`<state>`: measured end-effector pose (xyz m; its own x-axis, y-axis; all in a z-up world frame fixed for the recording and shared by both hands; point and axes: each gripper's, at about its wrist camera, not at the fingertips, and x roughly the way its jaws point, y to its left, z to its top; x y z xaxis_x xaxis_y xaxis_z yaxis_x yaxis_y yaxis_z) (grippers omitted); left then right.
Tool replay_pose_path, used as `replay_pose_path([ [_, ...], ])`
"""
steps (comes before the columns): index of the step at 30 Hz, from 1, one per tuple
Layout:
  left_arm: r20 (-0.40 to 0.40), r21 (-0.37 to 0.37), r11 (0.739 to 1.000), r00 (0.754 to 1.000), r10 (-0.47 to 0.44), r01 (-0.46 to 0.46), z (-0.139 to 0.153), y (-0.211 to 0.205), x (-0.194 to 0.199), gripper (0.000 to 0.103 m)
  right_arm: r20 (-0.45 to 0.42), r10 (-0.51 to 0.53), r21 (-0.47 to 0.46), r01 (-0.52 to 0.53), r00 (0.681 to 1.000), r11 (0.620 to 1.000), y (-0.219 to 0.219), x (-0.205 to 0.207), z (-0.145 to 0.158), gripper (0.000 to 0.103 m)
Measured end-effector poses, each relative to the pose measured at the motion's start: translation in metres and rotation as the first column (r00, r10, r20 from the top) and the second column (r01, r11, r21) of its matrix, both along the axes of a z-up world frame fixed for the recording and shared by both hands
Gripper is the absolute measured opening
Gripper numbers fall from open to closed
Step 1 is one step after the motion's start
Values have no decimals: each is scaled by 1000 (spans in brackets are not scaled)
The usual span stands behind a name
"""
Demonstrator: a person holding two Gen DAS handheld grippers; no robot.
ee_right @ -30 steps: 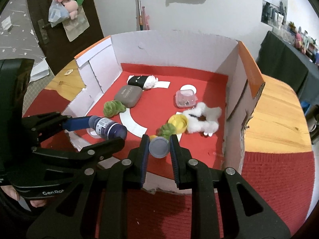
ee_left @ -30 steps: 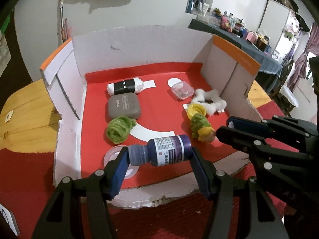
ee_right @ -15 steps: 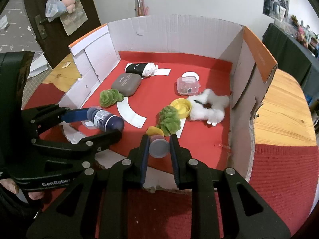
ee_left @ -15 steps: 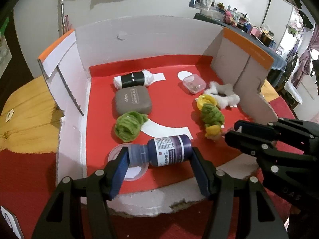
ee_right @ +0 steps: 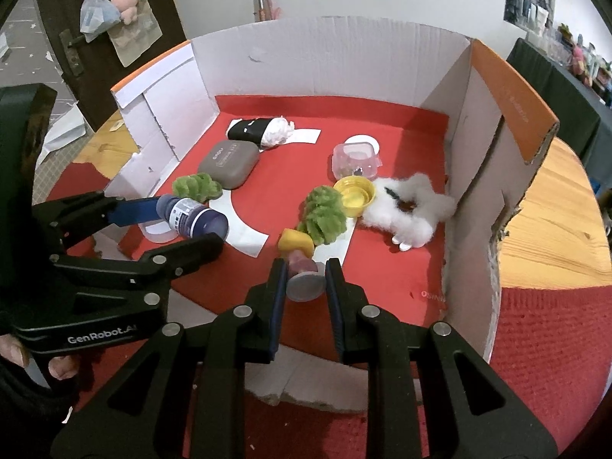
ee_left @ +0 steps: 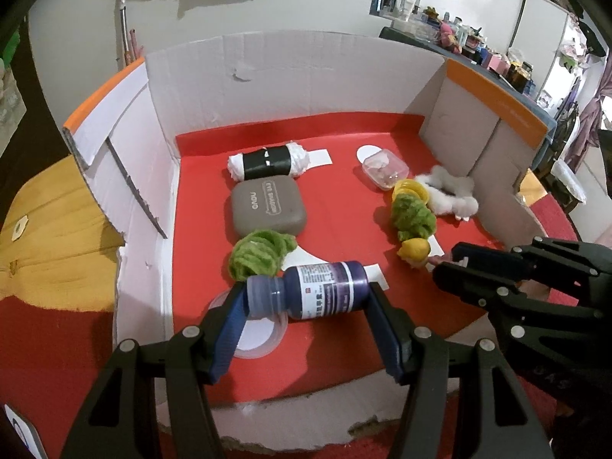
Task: Organize objects
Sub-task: 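Lower and release the bottle with the left tool while the right tool releases the figurine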
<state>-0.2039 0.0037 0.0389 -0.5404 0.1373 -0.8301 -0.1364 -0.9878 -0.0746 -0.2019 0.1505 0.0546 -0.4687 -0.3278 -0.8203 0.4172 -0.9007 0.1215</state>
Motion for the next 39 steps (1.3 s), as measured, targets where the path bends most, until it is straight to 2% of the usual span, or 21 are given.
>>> replay_pose_path([
  [10,-2,-4,1000,1000,3,-3,0,0,-1,63,9,-3,4,3,1000,1000,-1,-5,-9,20],
  [39,0,-6,1000,1000,10,-10,-2,1,-2,65,11,1,-8,-1,1000,1000,0,-5,-8,20],
])
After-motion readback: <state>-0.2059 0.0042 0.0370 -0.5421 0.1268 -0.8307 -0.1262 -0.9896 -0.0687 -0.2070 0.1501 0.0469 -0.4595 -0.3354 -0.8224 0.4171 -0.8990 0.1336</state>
